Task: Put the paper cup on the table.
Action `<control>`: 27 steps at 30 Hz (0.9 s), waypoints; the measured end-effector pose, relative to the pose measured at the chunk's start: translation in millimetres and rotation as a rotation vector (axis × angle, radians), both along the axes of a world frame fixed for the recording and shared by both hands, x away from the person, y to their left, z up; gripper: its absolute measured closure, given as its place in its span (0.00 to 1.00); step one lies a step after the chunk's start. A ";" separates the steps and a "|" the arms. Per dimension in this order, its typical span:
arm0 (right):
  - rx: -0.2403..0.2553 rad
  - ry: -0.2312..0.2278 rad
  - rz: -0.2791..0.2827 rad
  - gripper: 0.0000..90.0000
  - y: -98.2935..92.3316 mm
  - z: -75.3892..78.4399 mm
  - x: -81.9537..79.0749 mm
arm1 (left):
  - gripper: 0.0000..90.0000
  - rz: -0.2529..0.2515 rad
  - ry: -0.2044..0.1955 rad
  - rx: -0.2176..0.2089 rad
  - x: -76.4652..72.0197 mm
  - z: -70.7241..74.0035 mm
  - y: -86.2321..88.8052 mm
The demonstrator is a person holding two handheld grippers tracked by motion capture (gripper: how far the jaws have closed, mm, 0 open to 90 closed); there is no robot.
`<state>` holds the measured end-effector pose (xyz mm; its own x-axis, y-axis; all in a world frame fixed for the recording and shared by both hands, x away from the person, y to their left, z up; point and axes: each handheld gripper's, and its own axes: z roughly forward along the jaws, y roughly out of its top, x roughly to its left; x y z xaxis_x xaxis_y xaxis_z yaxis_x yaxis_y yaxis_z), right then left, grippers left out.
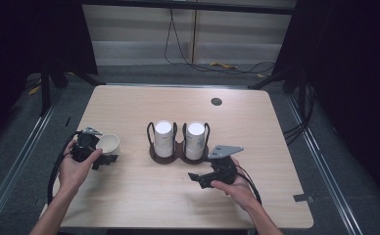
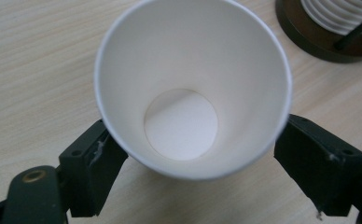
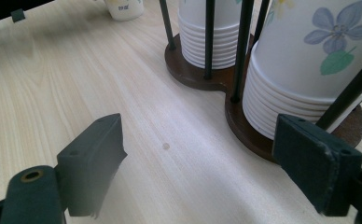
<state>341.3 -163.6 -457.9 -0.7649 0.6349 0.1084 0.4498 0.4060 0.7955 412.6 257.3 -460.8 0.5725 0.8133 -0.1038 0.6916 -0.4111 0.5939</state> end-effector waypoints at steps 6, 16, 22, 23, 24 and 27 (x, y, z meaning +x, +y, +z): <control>0.001 -0.011 -0.016 0.19 -3.4 3.0 -1.4 | 0.19 0.051 -0.042 -0.039 -10.5 -5.0 5.3; -0.002 -0.027 -0.047 0.19 -14.1 8.2 -8.6 | 0.19 0.058 -0.109 -0.055 -42.4 -7.3 9.8; -0.002 -0.031 -0.089 0.19 -20.8 9.4 -13.3 | 0.19 0.032 -0.134 -0.098 -60.2 -11.8 3.7; 0.001 -0.036 -0.093 0.19 -21.6 9.5 -14.0 | 0.19 0.010 -0.130 -0.120 -64.7 -11.4 -2.1; -0.002 -0.036 -0.100 0.18 -22.4 10.1 -15.3 | 0.19 -0.011 -0.137 -0.143 -67.6 -10.6 -5.4; 0.006 -0.036 -0.116 0.18 -26.1 11.5 -19.8 | 0.19 -0.055 -0.152 -0.174 -74.0 -8.8 -14.2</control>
